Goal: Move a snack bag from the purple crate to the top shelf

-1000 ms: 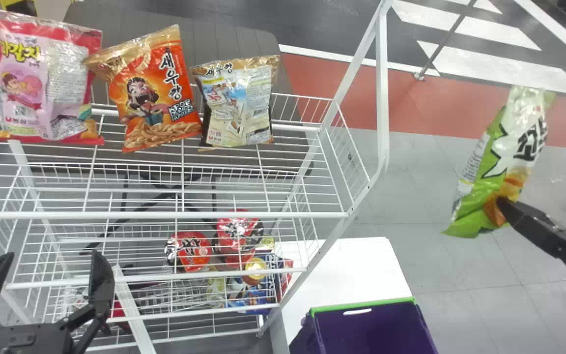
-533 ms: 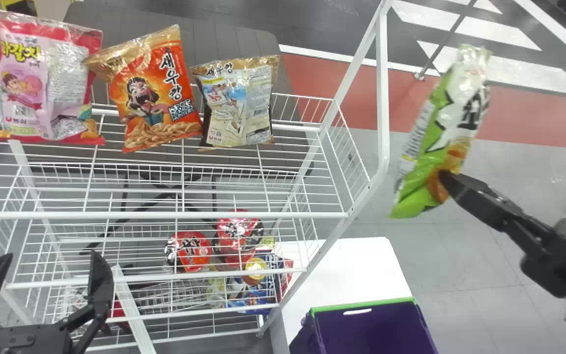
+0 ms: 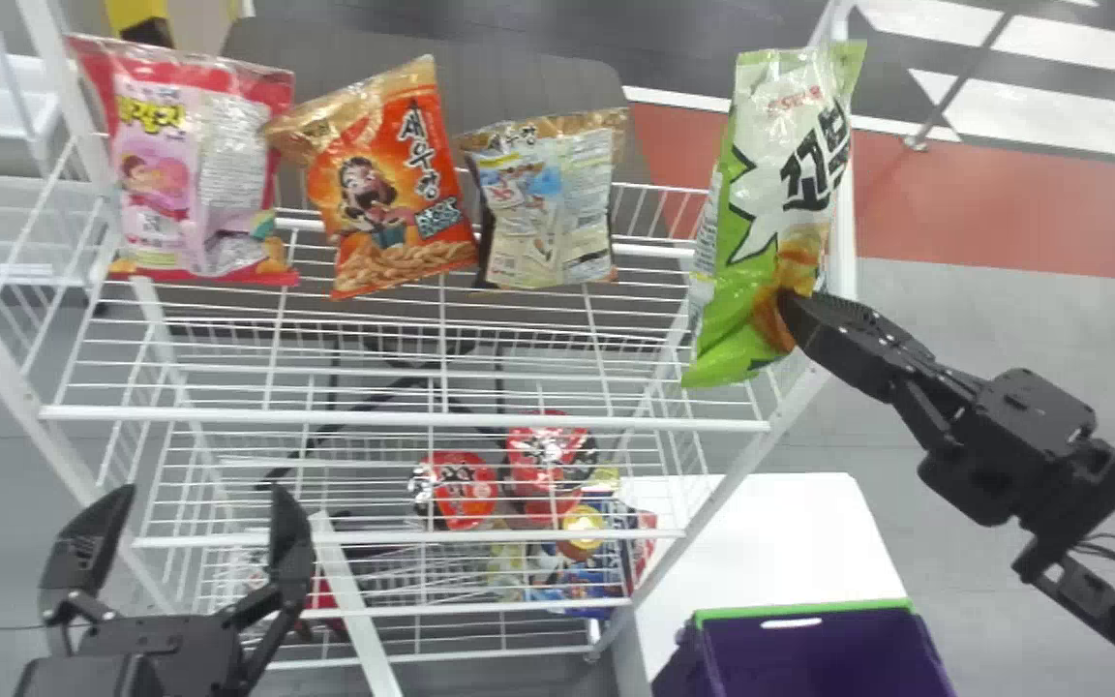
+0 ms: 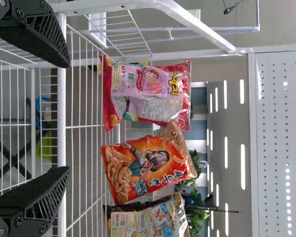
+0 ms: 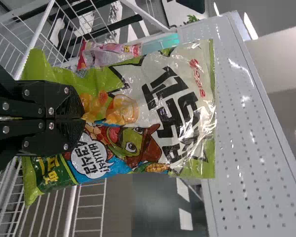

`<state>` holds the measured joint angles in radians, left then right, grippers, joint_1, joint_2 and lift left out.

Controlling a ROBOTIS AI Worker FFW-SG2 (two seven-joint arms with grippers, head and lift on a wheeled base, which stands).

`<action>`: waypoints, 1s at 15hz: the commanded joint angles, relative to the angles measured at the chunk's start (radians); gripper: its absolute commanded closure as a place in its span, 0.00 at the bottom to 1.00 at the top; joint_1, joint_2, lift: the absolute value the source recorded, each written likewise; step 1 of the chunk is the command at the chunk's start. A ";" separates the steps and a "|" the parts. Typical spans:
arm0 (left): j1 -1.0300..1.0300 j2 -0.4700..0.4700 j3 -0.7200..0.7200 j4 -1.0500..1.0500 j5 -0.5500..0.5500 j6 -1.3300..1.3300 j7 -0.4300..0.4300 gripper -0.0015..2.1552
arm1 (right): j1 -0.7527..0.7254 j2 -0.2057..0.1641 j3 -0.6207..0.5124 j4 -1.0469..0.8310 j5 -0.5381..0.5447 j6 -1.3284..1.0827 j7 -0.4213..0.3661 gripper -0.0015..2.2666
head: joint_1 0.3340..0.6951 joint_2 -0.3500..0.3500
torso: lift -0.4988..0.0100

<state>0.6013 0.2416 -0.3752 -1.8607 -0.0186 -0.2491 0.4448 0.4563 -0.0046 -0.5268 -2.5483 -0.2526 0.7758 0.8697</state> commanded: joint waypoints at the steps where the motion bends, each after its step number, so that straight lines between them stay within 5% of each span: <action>1: 0.000 0.002 0.002 0.003 0.003 0.000 -0.001 0.03 | -0.008 0.006 0.126 0.063 0.076 -0.111 -0.038 0.76 | 1.00 0.25 | 0.98; 9: 0.002 0.002 0.006 0.032 0.006 -0.028 0.002 0.03 | -0.171 0.006 0.291 0.490 0.141 -0.540 -0.224 0.76 | 1.00 0.37 | 0.98; 15: 0.006 0.002 0.007 0.040 0.008 -0.040 0.003 0.03 | -0.281 0.006 0.306 0.735 0.156 -0.669 -0.273 0.76 | 1.00 0.37 | 0.98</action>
<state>0.6073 0.2439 -0.3688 -1.8236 -0.0120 -0.2889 0.4476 0.1973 -0.0046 -0.2212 -1.8646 -0.1052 0.1502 0.6121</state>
